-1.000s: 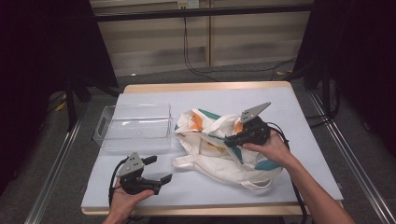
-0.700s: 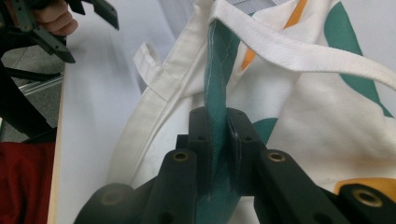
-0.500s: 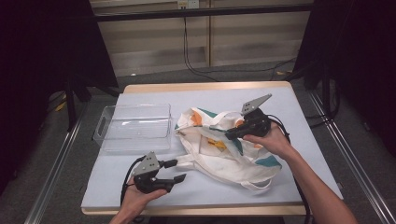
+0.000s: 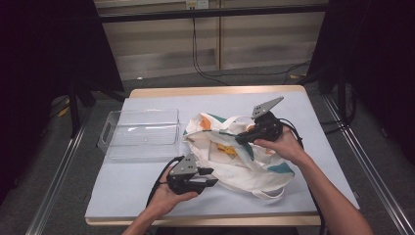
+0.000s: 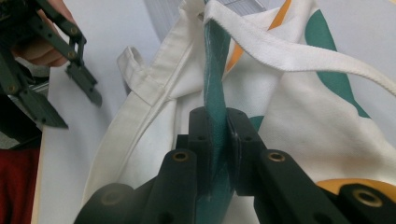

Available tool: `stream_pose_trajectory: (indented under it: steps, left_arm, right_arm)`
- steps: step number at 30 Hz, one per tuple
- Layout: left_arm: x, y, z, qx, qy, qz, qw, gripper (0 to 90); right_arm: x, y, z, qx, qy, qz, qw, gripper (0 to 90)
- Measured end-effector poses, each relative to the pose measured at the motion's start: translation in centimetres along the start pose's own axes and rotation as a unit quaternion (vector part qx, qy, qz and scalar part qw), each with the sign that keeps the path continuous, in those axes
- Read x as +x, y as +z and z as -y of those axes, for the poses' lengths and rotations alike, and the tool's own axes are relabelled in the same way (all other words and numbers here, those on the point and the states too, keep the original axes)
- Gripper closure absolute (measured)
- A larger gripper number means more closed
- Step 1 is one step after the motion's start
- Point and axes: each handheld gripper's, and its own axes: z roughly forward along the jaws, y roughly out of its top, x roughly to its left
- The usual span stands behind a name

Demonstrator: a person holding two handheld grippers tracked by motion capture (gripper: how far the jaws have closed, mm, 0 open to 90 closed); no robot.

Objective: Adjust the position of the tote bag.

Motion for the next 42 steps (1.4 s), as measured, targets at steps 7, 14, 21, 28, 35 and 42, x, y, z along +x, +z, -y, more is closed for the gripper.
stream_pose_trajectory:
  steps: [7,14,21,28,35,42]
  left_arm:
    - [-0.5,2.8,-0.7,0.047,0.03,0.039,0.9977,65.9]
    - [-0.3,4.7,-1.0,0.08,0.05,0.041,0.9947,64.7]
    - [-0.8,5.5,-0.7,0.099,0.066,0.039,0.9922,58.7]
    - [-0.6,5.8,-0.8,0.126,0.058,0.032,0.9897,79.0]
    - [-0.5,5.1,-1.5,0.128,0.044,0.032,0.9903,86.9]
    - [-0.5,4.7,-2.2,0.137,0.028,0.037,0.9895,87.4]
  right_arm:
    - [-0.1,-0.1,0.0,-0.001,0.0,0.001,1.0,81.6]
    - [-0.1,-0.1,-0.3,0.005,-0.005,0.003,1.0,81.6]
    - [-0.3,-0.1,-0.2,0.005,-0.002,0.005,1.0,81.7]
    - [-1.4,-0.2,0.1,0.003,0.01,0.013,0.9999,81.8]
    - [-2.4,0.2,-0.2,0.026,0.007,0.014,0.9995,81.8]
    - [-3.4,0.8,-0.5,0.053,0.0,0.036,0.9979,81.9]
